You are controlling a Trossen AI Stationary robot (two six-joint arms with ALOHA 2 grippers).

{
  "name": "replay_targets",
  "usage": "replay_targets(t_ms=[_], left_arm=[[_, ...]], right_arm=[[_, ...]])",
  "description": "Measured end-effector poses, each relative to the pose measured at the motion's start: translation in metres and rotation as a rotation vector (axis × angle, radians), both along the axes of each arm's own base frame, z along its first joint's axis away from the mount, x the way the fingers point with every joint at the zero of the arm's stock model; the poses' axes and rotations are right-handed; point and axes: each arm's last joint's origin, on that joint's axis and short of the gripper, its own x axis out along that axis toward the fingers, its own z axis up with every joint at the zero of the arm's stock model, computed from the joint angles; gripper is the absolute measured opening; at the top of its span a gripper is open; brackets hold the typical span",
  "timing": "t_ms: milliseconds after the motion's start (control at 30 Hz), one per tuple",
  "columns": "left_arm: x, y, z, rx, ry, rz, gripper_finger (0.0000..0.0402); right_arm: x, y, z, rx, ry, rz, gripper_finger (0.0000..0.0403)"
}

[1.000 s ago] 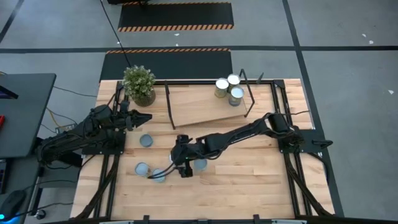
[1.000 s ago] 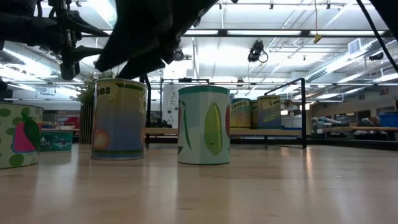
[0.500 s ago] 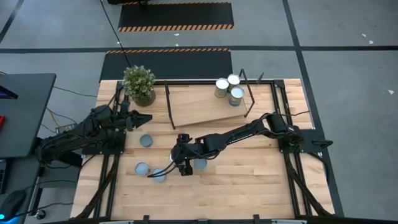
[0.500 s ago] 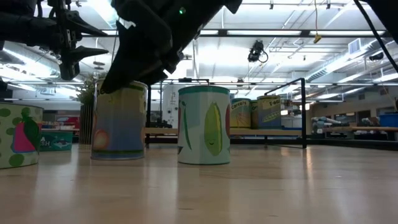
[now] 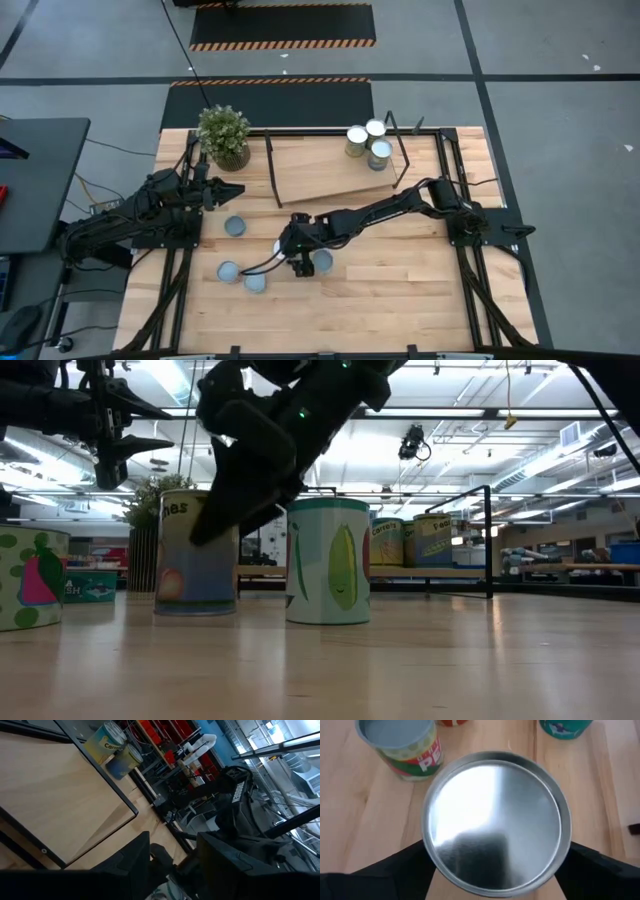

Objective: Pick and place cans onto a shelf
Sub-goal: Put the canned peaches on the shelf

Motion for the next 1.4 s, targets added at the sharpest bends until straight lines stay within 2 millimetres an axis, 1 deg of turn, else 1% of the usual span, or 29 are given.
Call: replay_targets(t_ms=[200, 400, 467, 600, 800, 967, 1067, 1133, 1300, 1400], left_arm=[[0.0, 0.0, 0.0, 0.0, -0.001, 0.0, 0.0169], [0.0, 0.0, 0.0, -0.026, -0.007, 0.0, 0.0169], [0.0, 0.0, 0.0, -0.026, -0.007, -0.006, 0.0169], [0.0, 0.0, 0.0, -0.026, -0.007, -0.012, 0.0169], [0.0, 0.0, 0.0, -0.025, -0.007, -0.012, 0.0169], [0.0, 0.0, 0.0, -0.025, -0.007, -0.012, 0.0169], [0.0, 0.0, 0.0, -0.025, -0.007, -0.012, 0.0169], [0.0, 0.0, 0.0, -0.025, -0.007, -0.012, 0.0169], [0.0, 0.0, 0.0, -0.017, -0.005, -0.013, 0.0169], [0.0, 0.0, 0.0, -0.015, -0.005, -0.013, 0.0169]], right_arm=[[0.007, 0.0, 0.007, -0.012, -0.1, 0.031, 0.0324], [0.008, -0.007, 0.009, -0.014, -0.103, 0.02, 0.0319], [0.005, -0.012, 0.016, -0.028, -0.097, 0.025, 0.0319], [-0.004, -0.026, 0.04, -0.067, -0.091, 0.037, 0.0319], [-0.024, -0.066, 0.076, -0.095, -0.057, 0.006, 0.0319], [-0.046, -0.104, 0.095, -0.122, 0.027, -0.037, 0.0319], [-0.061, -0.128, 0.107, -0.107, 0.066, -0.083, 0.0319], [-0.071, -0.145, 0.112, -0.094, 0.102, -0.119, 0.0319], [-0.093, -0.183, 0.116, -0.082, 0.182, -0.208, 0.0319], [-0.102, -0.203, 0.115, -0.06, 0.215, -0.239, 0.0319]])
